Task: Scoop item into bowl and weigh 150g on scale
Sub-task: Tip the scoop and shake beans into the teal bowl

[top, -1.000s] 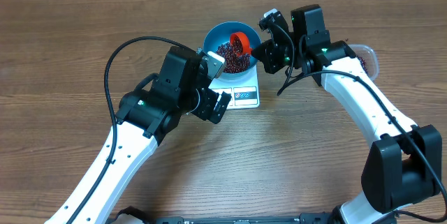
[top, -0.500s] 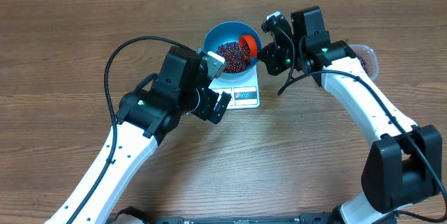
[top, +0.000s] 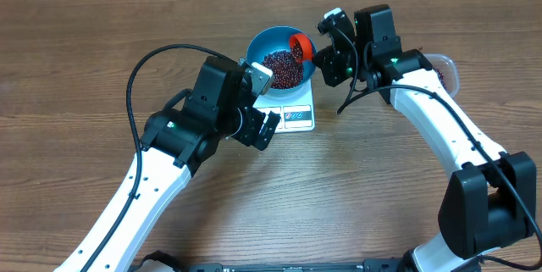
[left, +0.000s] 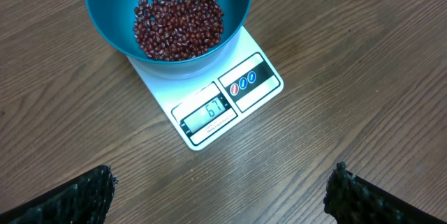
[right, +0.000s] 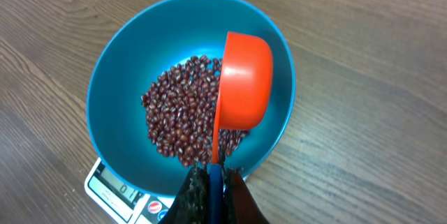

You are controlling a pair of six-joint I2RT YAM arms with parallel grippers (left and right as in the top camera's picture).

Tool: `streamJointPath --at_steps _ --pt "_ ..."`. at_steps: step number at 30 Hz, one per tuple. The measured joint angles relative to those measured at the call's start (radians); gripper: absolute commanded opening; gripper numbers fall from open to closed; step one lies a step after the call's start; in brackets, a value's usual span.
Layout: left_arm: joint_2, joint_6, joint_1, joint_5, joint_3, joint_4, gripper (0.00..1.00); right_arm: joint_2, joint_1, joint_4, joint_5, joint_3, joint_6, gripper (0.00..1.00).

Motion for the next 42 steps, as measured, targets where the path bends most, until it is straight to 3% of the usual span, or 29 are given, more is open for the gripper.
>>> streamJointPath --at_steps 29,42 --pt "0.0 0.0 0.0 0.0 0.0 0.0 1.0 -0.065 0.048 -0.058 -0.014 0.007 -0.167 0.04" --pt "0.0 0.0 0.0 0.0 0.0 0.0 1.0 -0.065 0.064 -0.042 -0.008 0.007 -0.169 0.04"
